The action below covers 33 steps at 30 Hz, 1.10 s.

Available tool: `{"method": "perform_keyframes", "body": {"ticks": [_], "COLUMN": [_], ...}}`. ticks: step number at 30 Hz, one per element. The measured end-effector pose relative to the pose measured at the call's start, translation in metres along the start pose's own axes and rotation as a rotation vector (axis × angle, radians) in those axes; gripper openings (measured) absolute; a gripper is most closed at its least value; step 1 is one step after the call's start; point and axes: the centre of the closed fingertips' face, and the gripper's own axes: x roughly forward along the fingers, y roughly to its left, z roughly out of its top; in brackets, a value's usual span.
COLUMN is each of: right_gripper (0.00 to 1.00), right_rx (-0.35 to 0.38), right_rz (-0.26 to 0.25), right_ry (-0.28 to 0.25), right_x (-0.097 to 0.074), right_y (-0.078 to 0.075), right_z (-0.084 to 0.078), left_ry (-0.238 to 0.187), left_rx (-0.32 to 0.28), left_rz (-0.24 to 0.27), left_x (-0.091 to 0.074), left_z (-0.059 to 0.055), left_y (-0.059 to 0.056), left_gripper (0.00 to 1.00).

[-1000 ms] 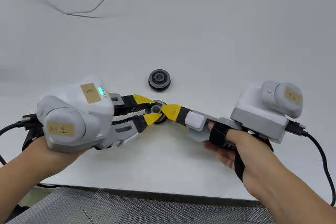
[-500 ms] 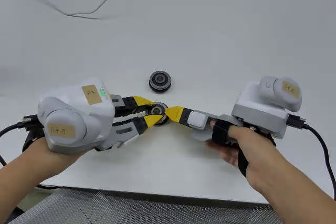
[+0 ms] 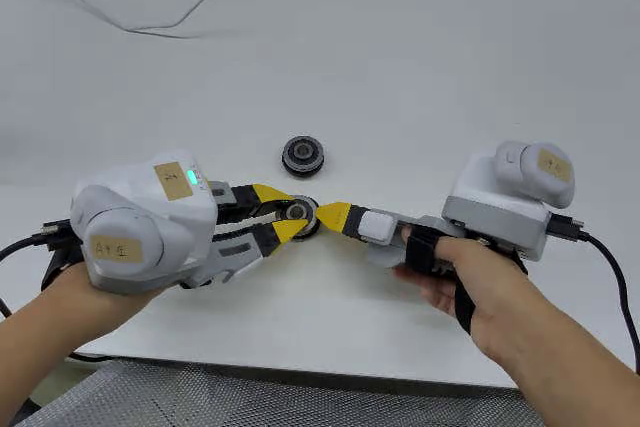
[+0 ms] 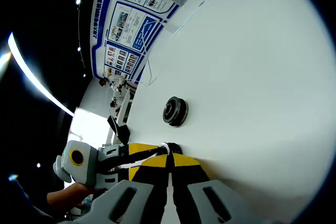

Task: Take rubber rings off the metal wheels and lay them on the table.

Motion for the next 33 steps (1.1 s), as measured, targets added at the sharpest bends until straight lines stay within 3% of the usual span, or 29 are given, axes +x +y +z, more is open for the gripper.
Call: {"method": "perform_keyframes", "body": {"ticks": [12,20,33], "right_gripper": [0.01,0.00,0.00], "right_rx": [0.072,0.148,0.122], "right_rz": [-0.010,0.013,0.019], "right_ry": [0.007,0.001,0.006], "right_x": [-0.0011,-0.0011,0.0013], "right_y": [-0.0003,0.0015,0.0041], "right_z": [-0.0021,-0.0015,-0.0003], "left_ry": [0.002,0.006,0.005], "left_rx": [-0.001,-0.002,-0.003], "left_rz": [0.001,0.002,0.000], "left_x": [-0.0002,-0.0003,-0.0005], "left_z": [0.0000,-0.0001,0.0002], "left_y": [-0.0005,-0.0006,-0.0008], "left_gripper": [0.13,0.13,0.13]}}
